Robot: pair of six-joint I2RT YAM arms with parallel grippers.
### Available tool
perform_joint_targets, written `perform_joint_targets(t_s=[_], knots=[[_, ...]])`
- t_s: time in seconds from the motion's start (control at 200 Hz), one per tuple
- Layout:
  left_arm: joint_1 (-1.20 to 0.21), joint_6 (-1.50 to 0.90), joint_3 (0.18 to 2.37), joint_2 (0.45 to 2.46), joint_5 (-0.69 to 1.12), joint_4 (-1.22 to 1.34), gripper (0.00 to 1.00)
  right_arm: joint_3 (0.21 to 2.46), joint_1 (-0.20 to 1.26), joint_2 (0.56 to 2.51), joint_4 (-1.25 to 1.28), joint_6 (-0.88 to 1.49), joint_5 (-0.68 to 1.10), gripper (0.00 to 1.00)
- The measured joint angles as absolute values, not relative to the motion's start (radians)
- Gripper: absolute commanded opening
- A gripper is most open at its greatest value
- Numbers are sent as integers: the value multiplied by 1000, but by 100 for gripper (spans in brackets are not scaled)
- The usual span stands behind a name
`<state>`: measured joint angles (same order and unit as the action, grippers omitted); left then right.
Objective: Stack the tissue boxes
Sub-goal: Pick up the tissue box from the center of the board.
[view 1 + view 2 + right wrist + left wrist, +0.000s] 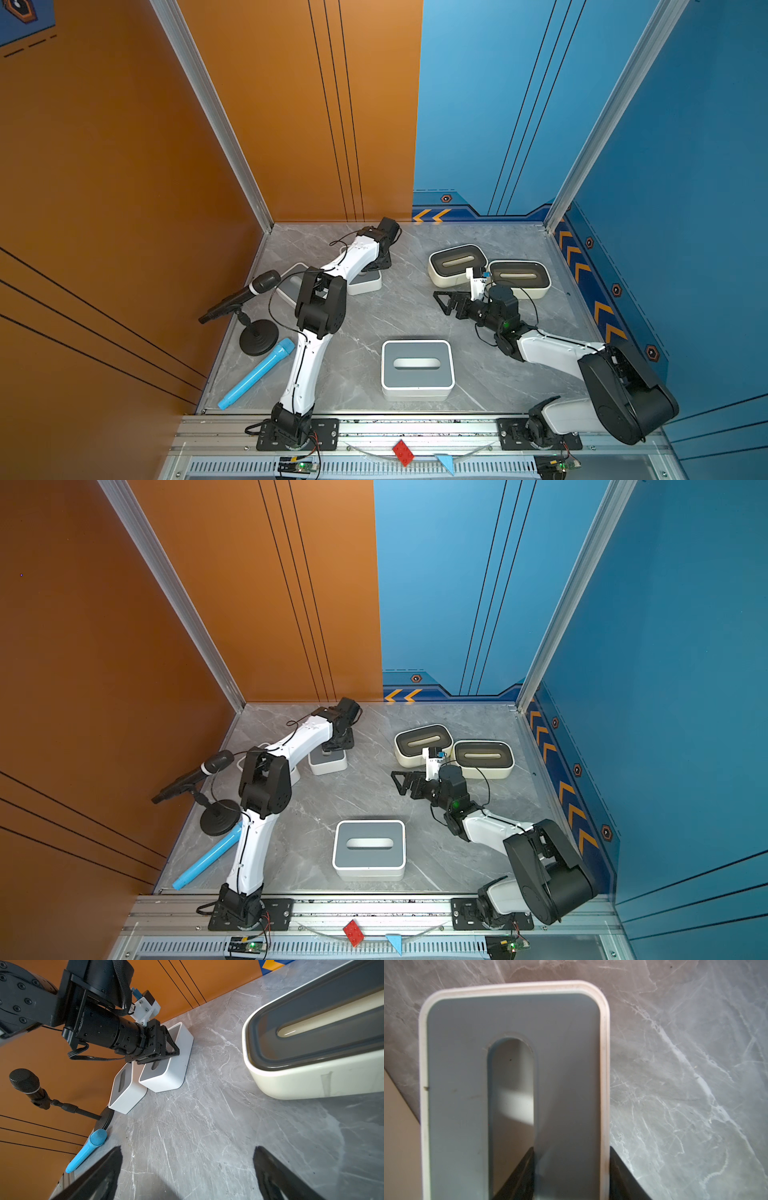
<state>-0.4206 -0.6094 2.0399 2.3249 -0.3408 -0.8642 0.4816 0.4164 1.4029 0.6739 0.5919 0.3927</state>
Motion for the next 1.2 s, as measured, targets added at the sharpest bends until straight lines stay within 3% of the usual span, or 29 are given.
perform_joint_targets(t_s=[0.23,0.851,1.201], knots=[[-445,-553,1995,2274,-345,-844,48,482,416,1402,674,591,393,100],[-528,-353,1703,1876,-354,-773,46,460,357,1337,727,639,423,100],[-561,-275,1485,1527,-321,-778,45,448,351,1272,734,655,427,100]])
